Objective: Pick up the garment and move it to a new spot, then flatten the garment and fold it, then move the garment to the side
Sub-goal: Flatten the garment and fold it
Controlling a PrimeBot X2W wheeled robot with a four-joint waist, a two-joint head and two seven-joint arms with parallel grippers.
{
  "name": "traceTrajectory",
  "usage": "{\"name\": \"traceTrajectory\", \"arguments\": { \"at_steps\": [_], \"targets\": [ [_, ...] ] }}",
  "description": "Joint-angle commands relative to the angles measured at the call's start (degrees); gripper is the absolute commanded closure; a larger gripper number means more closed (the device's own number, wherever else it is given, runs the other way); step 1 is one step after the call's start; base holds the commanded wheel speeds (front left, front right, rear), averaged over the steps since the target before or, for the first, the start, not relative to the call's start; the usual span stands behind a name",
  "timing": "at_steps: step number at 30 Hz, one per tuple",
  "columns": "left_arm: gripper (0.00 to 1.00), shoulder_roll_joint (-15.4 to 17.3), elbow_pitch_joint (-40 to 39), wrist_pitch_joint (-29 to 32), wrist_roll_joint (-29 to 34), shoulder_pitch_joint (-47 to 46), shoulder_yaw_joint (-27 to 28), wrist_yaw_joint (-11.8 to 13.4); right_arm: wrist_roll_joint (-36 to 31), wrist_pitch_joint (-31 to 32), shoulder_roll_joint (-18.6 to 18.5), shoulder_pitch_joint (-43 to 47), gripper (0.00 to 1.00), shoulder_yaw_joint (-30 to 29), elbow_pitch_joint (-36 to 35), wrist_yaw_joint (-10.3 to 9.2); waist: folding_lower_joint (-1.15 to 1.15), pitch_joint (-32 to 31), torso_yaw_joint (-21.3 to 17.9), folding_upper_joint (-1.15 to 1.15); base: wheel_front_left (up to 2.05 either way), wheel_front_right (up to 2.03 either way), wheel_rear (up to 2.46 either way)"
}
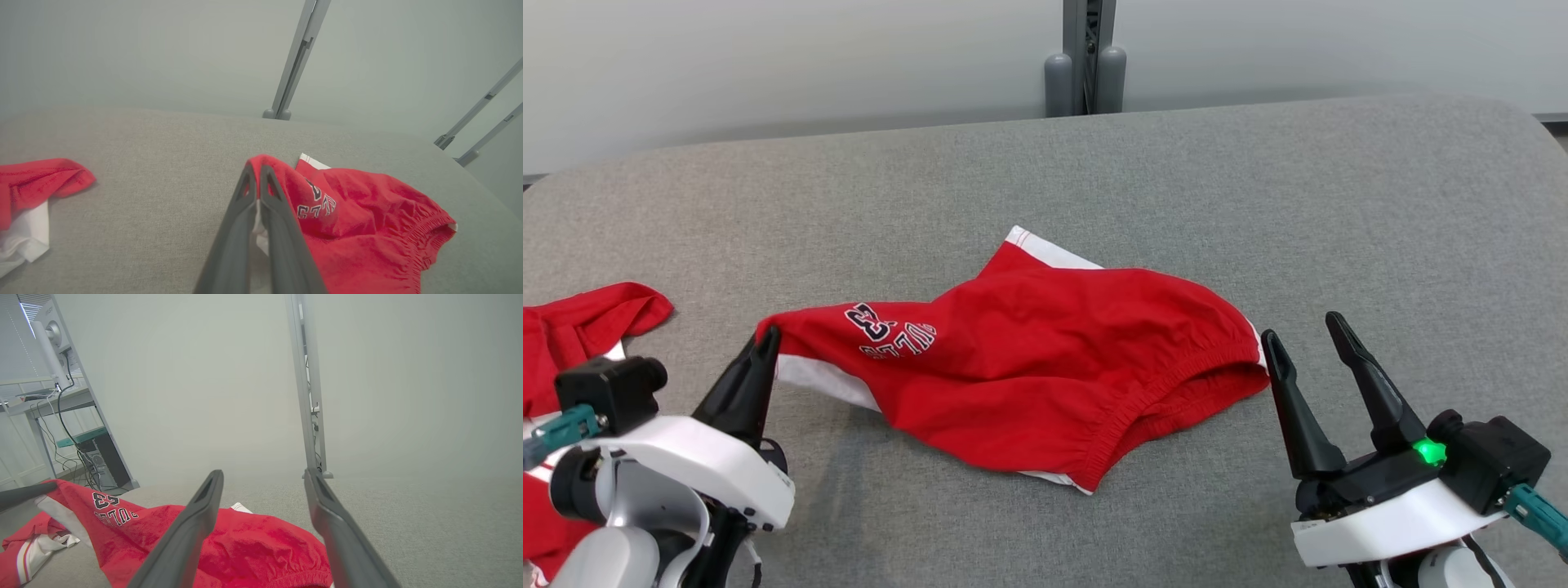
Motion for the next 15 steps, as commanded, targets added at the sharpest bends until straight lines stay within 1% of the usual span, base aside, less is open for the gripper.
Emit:
{"name": "traceTrajectory", "arguments": {
  "at_steps": [1, 9, 15],
  "targets": [
    [1.00, -0.51, 0.72, -0.97, -0.62, 0.83, 0.19, 0.23, -0.70, -0.89, 0.29, 0.18, 0.00, -0.70, 0.48, 0.14, 0.00, -0.35, 0.17, 0.00, 0.00, 0.00, 0.00],
    [1.00, -2.57, 4.17, -3.44, -1.81, 4.73, 0.29, 0.72, -5.62, -3.03, 2.03, 2.32, 0.00, -3.99, 1.82, 0.14, 0.00, -2.32, 0.55, 0.00, 0.00, 0.00, 0.00],
    [1.00, -4.43, 6.53, -4.67, -2.97, 7.00, -0.25, 0.52, -5.81, -3.40, 4.11, 5.94, 0.00, -6.23, 3.25, 0.14, 0.00, -4.16, 1.03, 0.00, 0.00, 0.00, 0.00]
  ]
}}
